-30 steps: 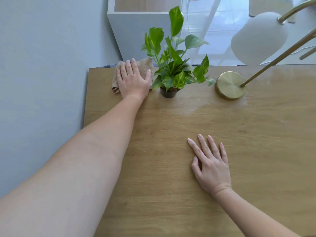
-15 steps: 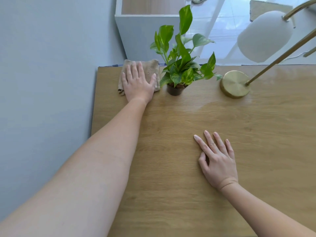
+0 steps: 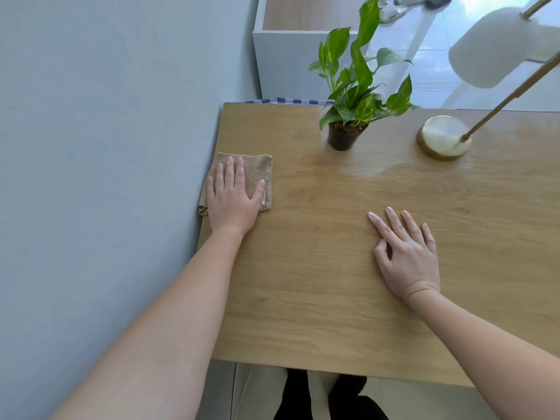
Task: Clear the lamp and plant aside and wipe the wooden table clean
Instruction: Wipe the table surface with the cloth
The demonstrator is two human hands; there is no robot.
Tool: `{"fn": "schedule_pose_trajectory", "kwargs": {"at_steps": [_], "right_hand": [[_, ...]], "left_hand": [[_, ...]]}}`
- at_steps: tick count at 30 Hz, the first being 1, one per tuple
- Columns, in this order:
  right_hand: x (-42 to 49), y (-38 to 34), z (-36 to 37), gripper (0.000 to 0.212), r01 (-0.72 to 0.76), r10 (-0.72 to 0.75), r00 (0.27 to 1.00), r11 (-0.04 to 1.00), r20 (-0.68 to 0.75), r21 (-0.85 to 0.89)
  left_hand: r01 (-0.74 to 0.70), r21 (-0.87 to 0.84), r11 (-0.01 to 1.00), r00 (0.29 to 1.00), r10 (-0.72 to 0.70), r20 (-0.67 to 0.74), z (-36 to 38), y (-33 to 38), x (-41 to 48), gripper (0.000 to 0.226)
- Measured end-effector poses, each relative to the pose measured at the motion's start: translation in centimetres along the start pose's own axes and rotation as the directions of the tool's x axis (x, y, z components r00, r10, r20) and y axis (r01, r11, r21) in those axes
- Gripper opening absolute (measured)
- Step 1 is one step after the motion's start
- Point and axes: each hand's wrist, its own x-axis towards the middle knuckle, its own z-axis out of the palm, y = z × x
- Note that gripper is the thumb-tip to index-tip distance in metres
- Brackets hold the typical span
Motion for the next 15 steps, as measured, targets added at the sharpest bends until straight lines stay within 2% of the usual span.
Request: {"fn": "schedule_pose_trajectory", "kwargs": {"at_steps": [7, 15], "right_hand": [[-0.8, -0.5, -0.1, 0.061, 0.003, -0.004, 0.999, 0.999, 0.035, 0.033], [-1.7, 1.6, -0.5, 0.057, 0.049, -0.053, 0.995, 0.998, 0.080, 0.047]], "left_hand": [[0.087, -0.004, 0.996, 0.996, -0.087, 0.001, 0.6, -2.1, -8.0, 0.081], [0.150, -0.006, 0.989, 0.988, -0.150, 0.032, 1.7, 2.5, -13.8, 0.081]]}}
